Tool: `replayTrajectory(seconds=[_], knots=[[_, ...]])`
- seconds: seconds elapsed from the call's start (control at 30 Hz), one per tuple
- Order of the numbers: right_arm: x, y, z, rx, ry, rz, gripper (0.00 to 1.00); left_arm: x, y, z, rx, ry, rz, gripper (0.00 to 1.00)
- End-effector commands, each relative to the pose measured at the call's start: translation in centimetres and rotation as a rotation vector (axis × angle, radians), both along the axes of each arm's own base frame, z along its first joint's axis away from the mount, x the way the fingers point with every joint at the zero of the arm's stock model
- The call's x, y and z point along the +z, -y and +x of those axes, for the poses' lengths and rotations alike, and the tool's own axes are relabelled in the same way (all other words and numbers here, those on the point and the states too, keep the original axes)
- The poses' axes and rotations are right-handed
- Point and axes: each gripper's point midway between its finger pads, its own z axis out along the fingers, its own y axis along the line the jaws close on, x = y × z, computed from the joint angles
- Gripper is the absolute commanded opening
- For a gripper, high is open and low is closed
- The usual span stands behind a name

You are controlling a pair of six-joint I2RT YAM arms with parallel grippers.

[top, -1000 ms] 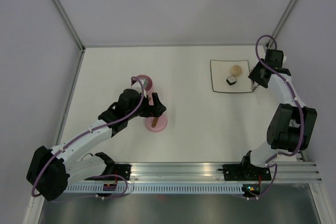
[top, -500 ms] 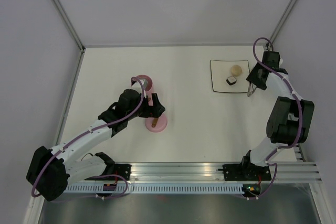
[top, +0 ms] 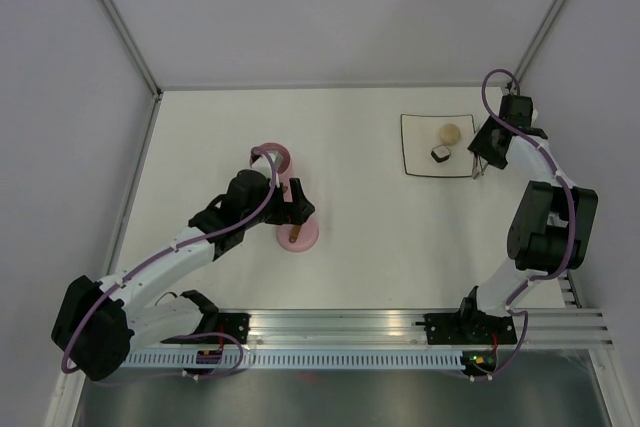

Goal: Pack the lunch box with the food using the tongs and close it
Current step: Pick up the food using the clamp

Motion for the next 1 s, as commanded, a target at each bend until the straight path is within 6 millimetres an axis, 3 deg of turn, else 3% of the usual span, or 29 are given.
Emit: replayTrajectory(seconds=[0.0, 0.23, 0.7, 0.87, 0.97], knots=[[2.3, 0.3, 1.9, -0.004, 0.072, 0.006, 0.6, 0.7, -0.1, 0.7, -0.006, 0.041, 0.013, 1.0], [2.9, 0.2, 2.1, -0.015, 0.093, 0.048, 0.62, 0.8, -0.1, 0.6, -0.008, 0.045, 0.007, 1.0], [1.4, 2.0, 0.9, -0.07, 0.047, 0.021, 0.59, 0.7, -0.2, 0.5, -0.004, 0.045, 0.008, 1.0], [0.9, 2.0, 0.9, -0.064, 0.046, 0.039, 0.48, 0.7, -0.2, 0.6, -0.003, 0.044, 0.009, 1.0], [1.2, 2.0, 1.1, -0.061, 0.056, 0.041, 0.36, 0.7, -0.1, 0.6, -0.005, 0.042, 0.009, 1.0]])
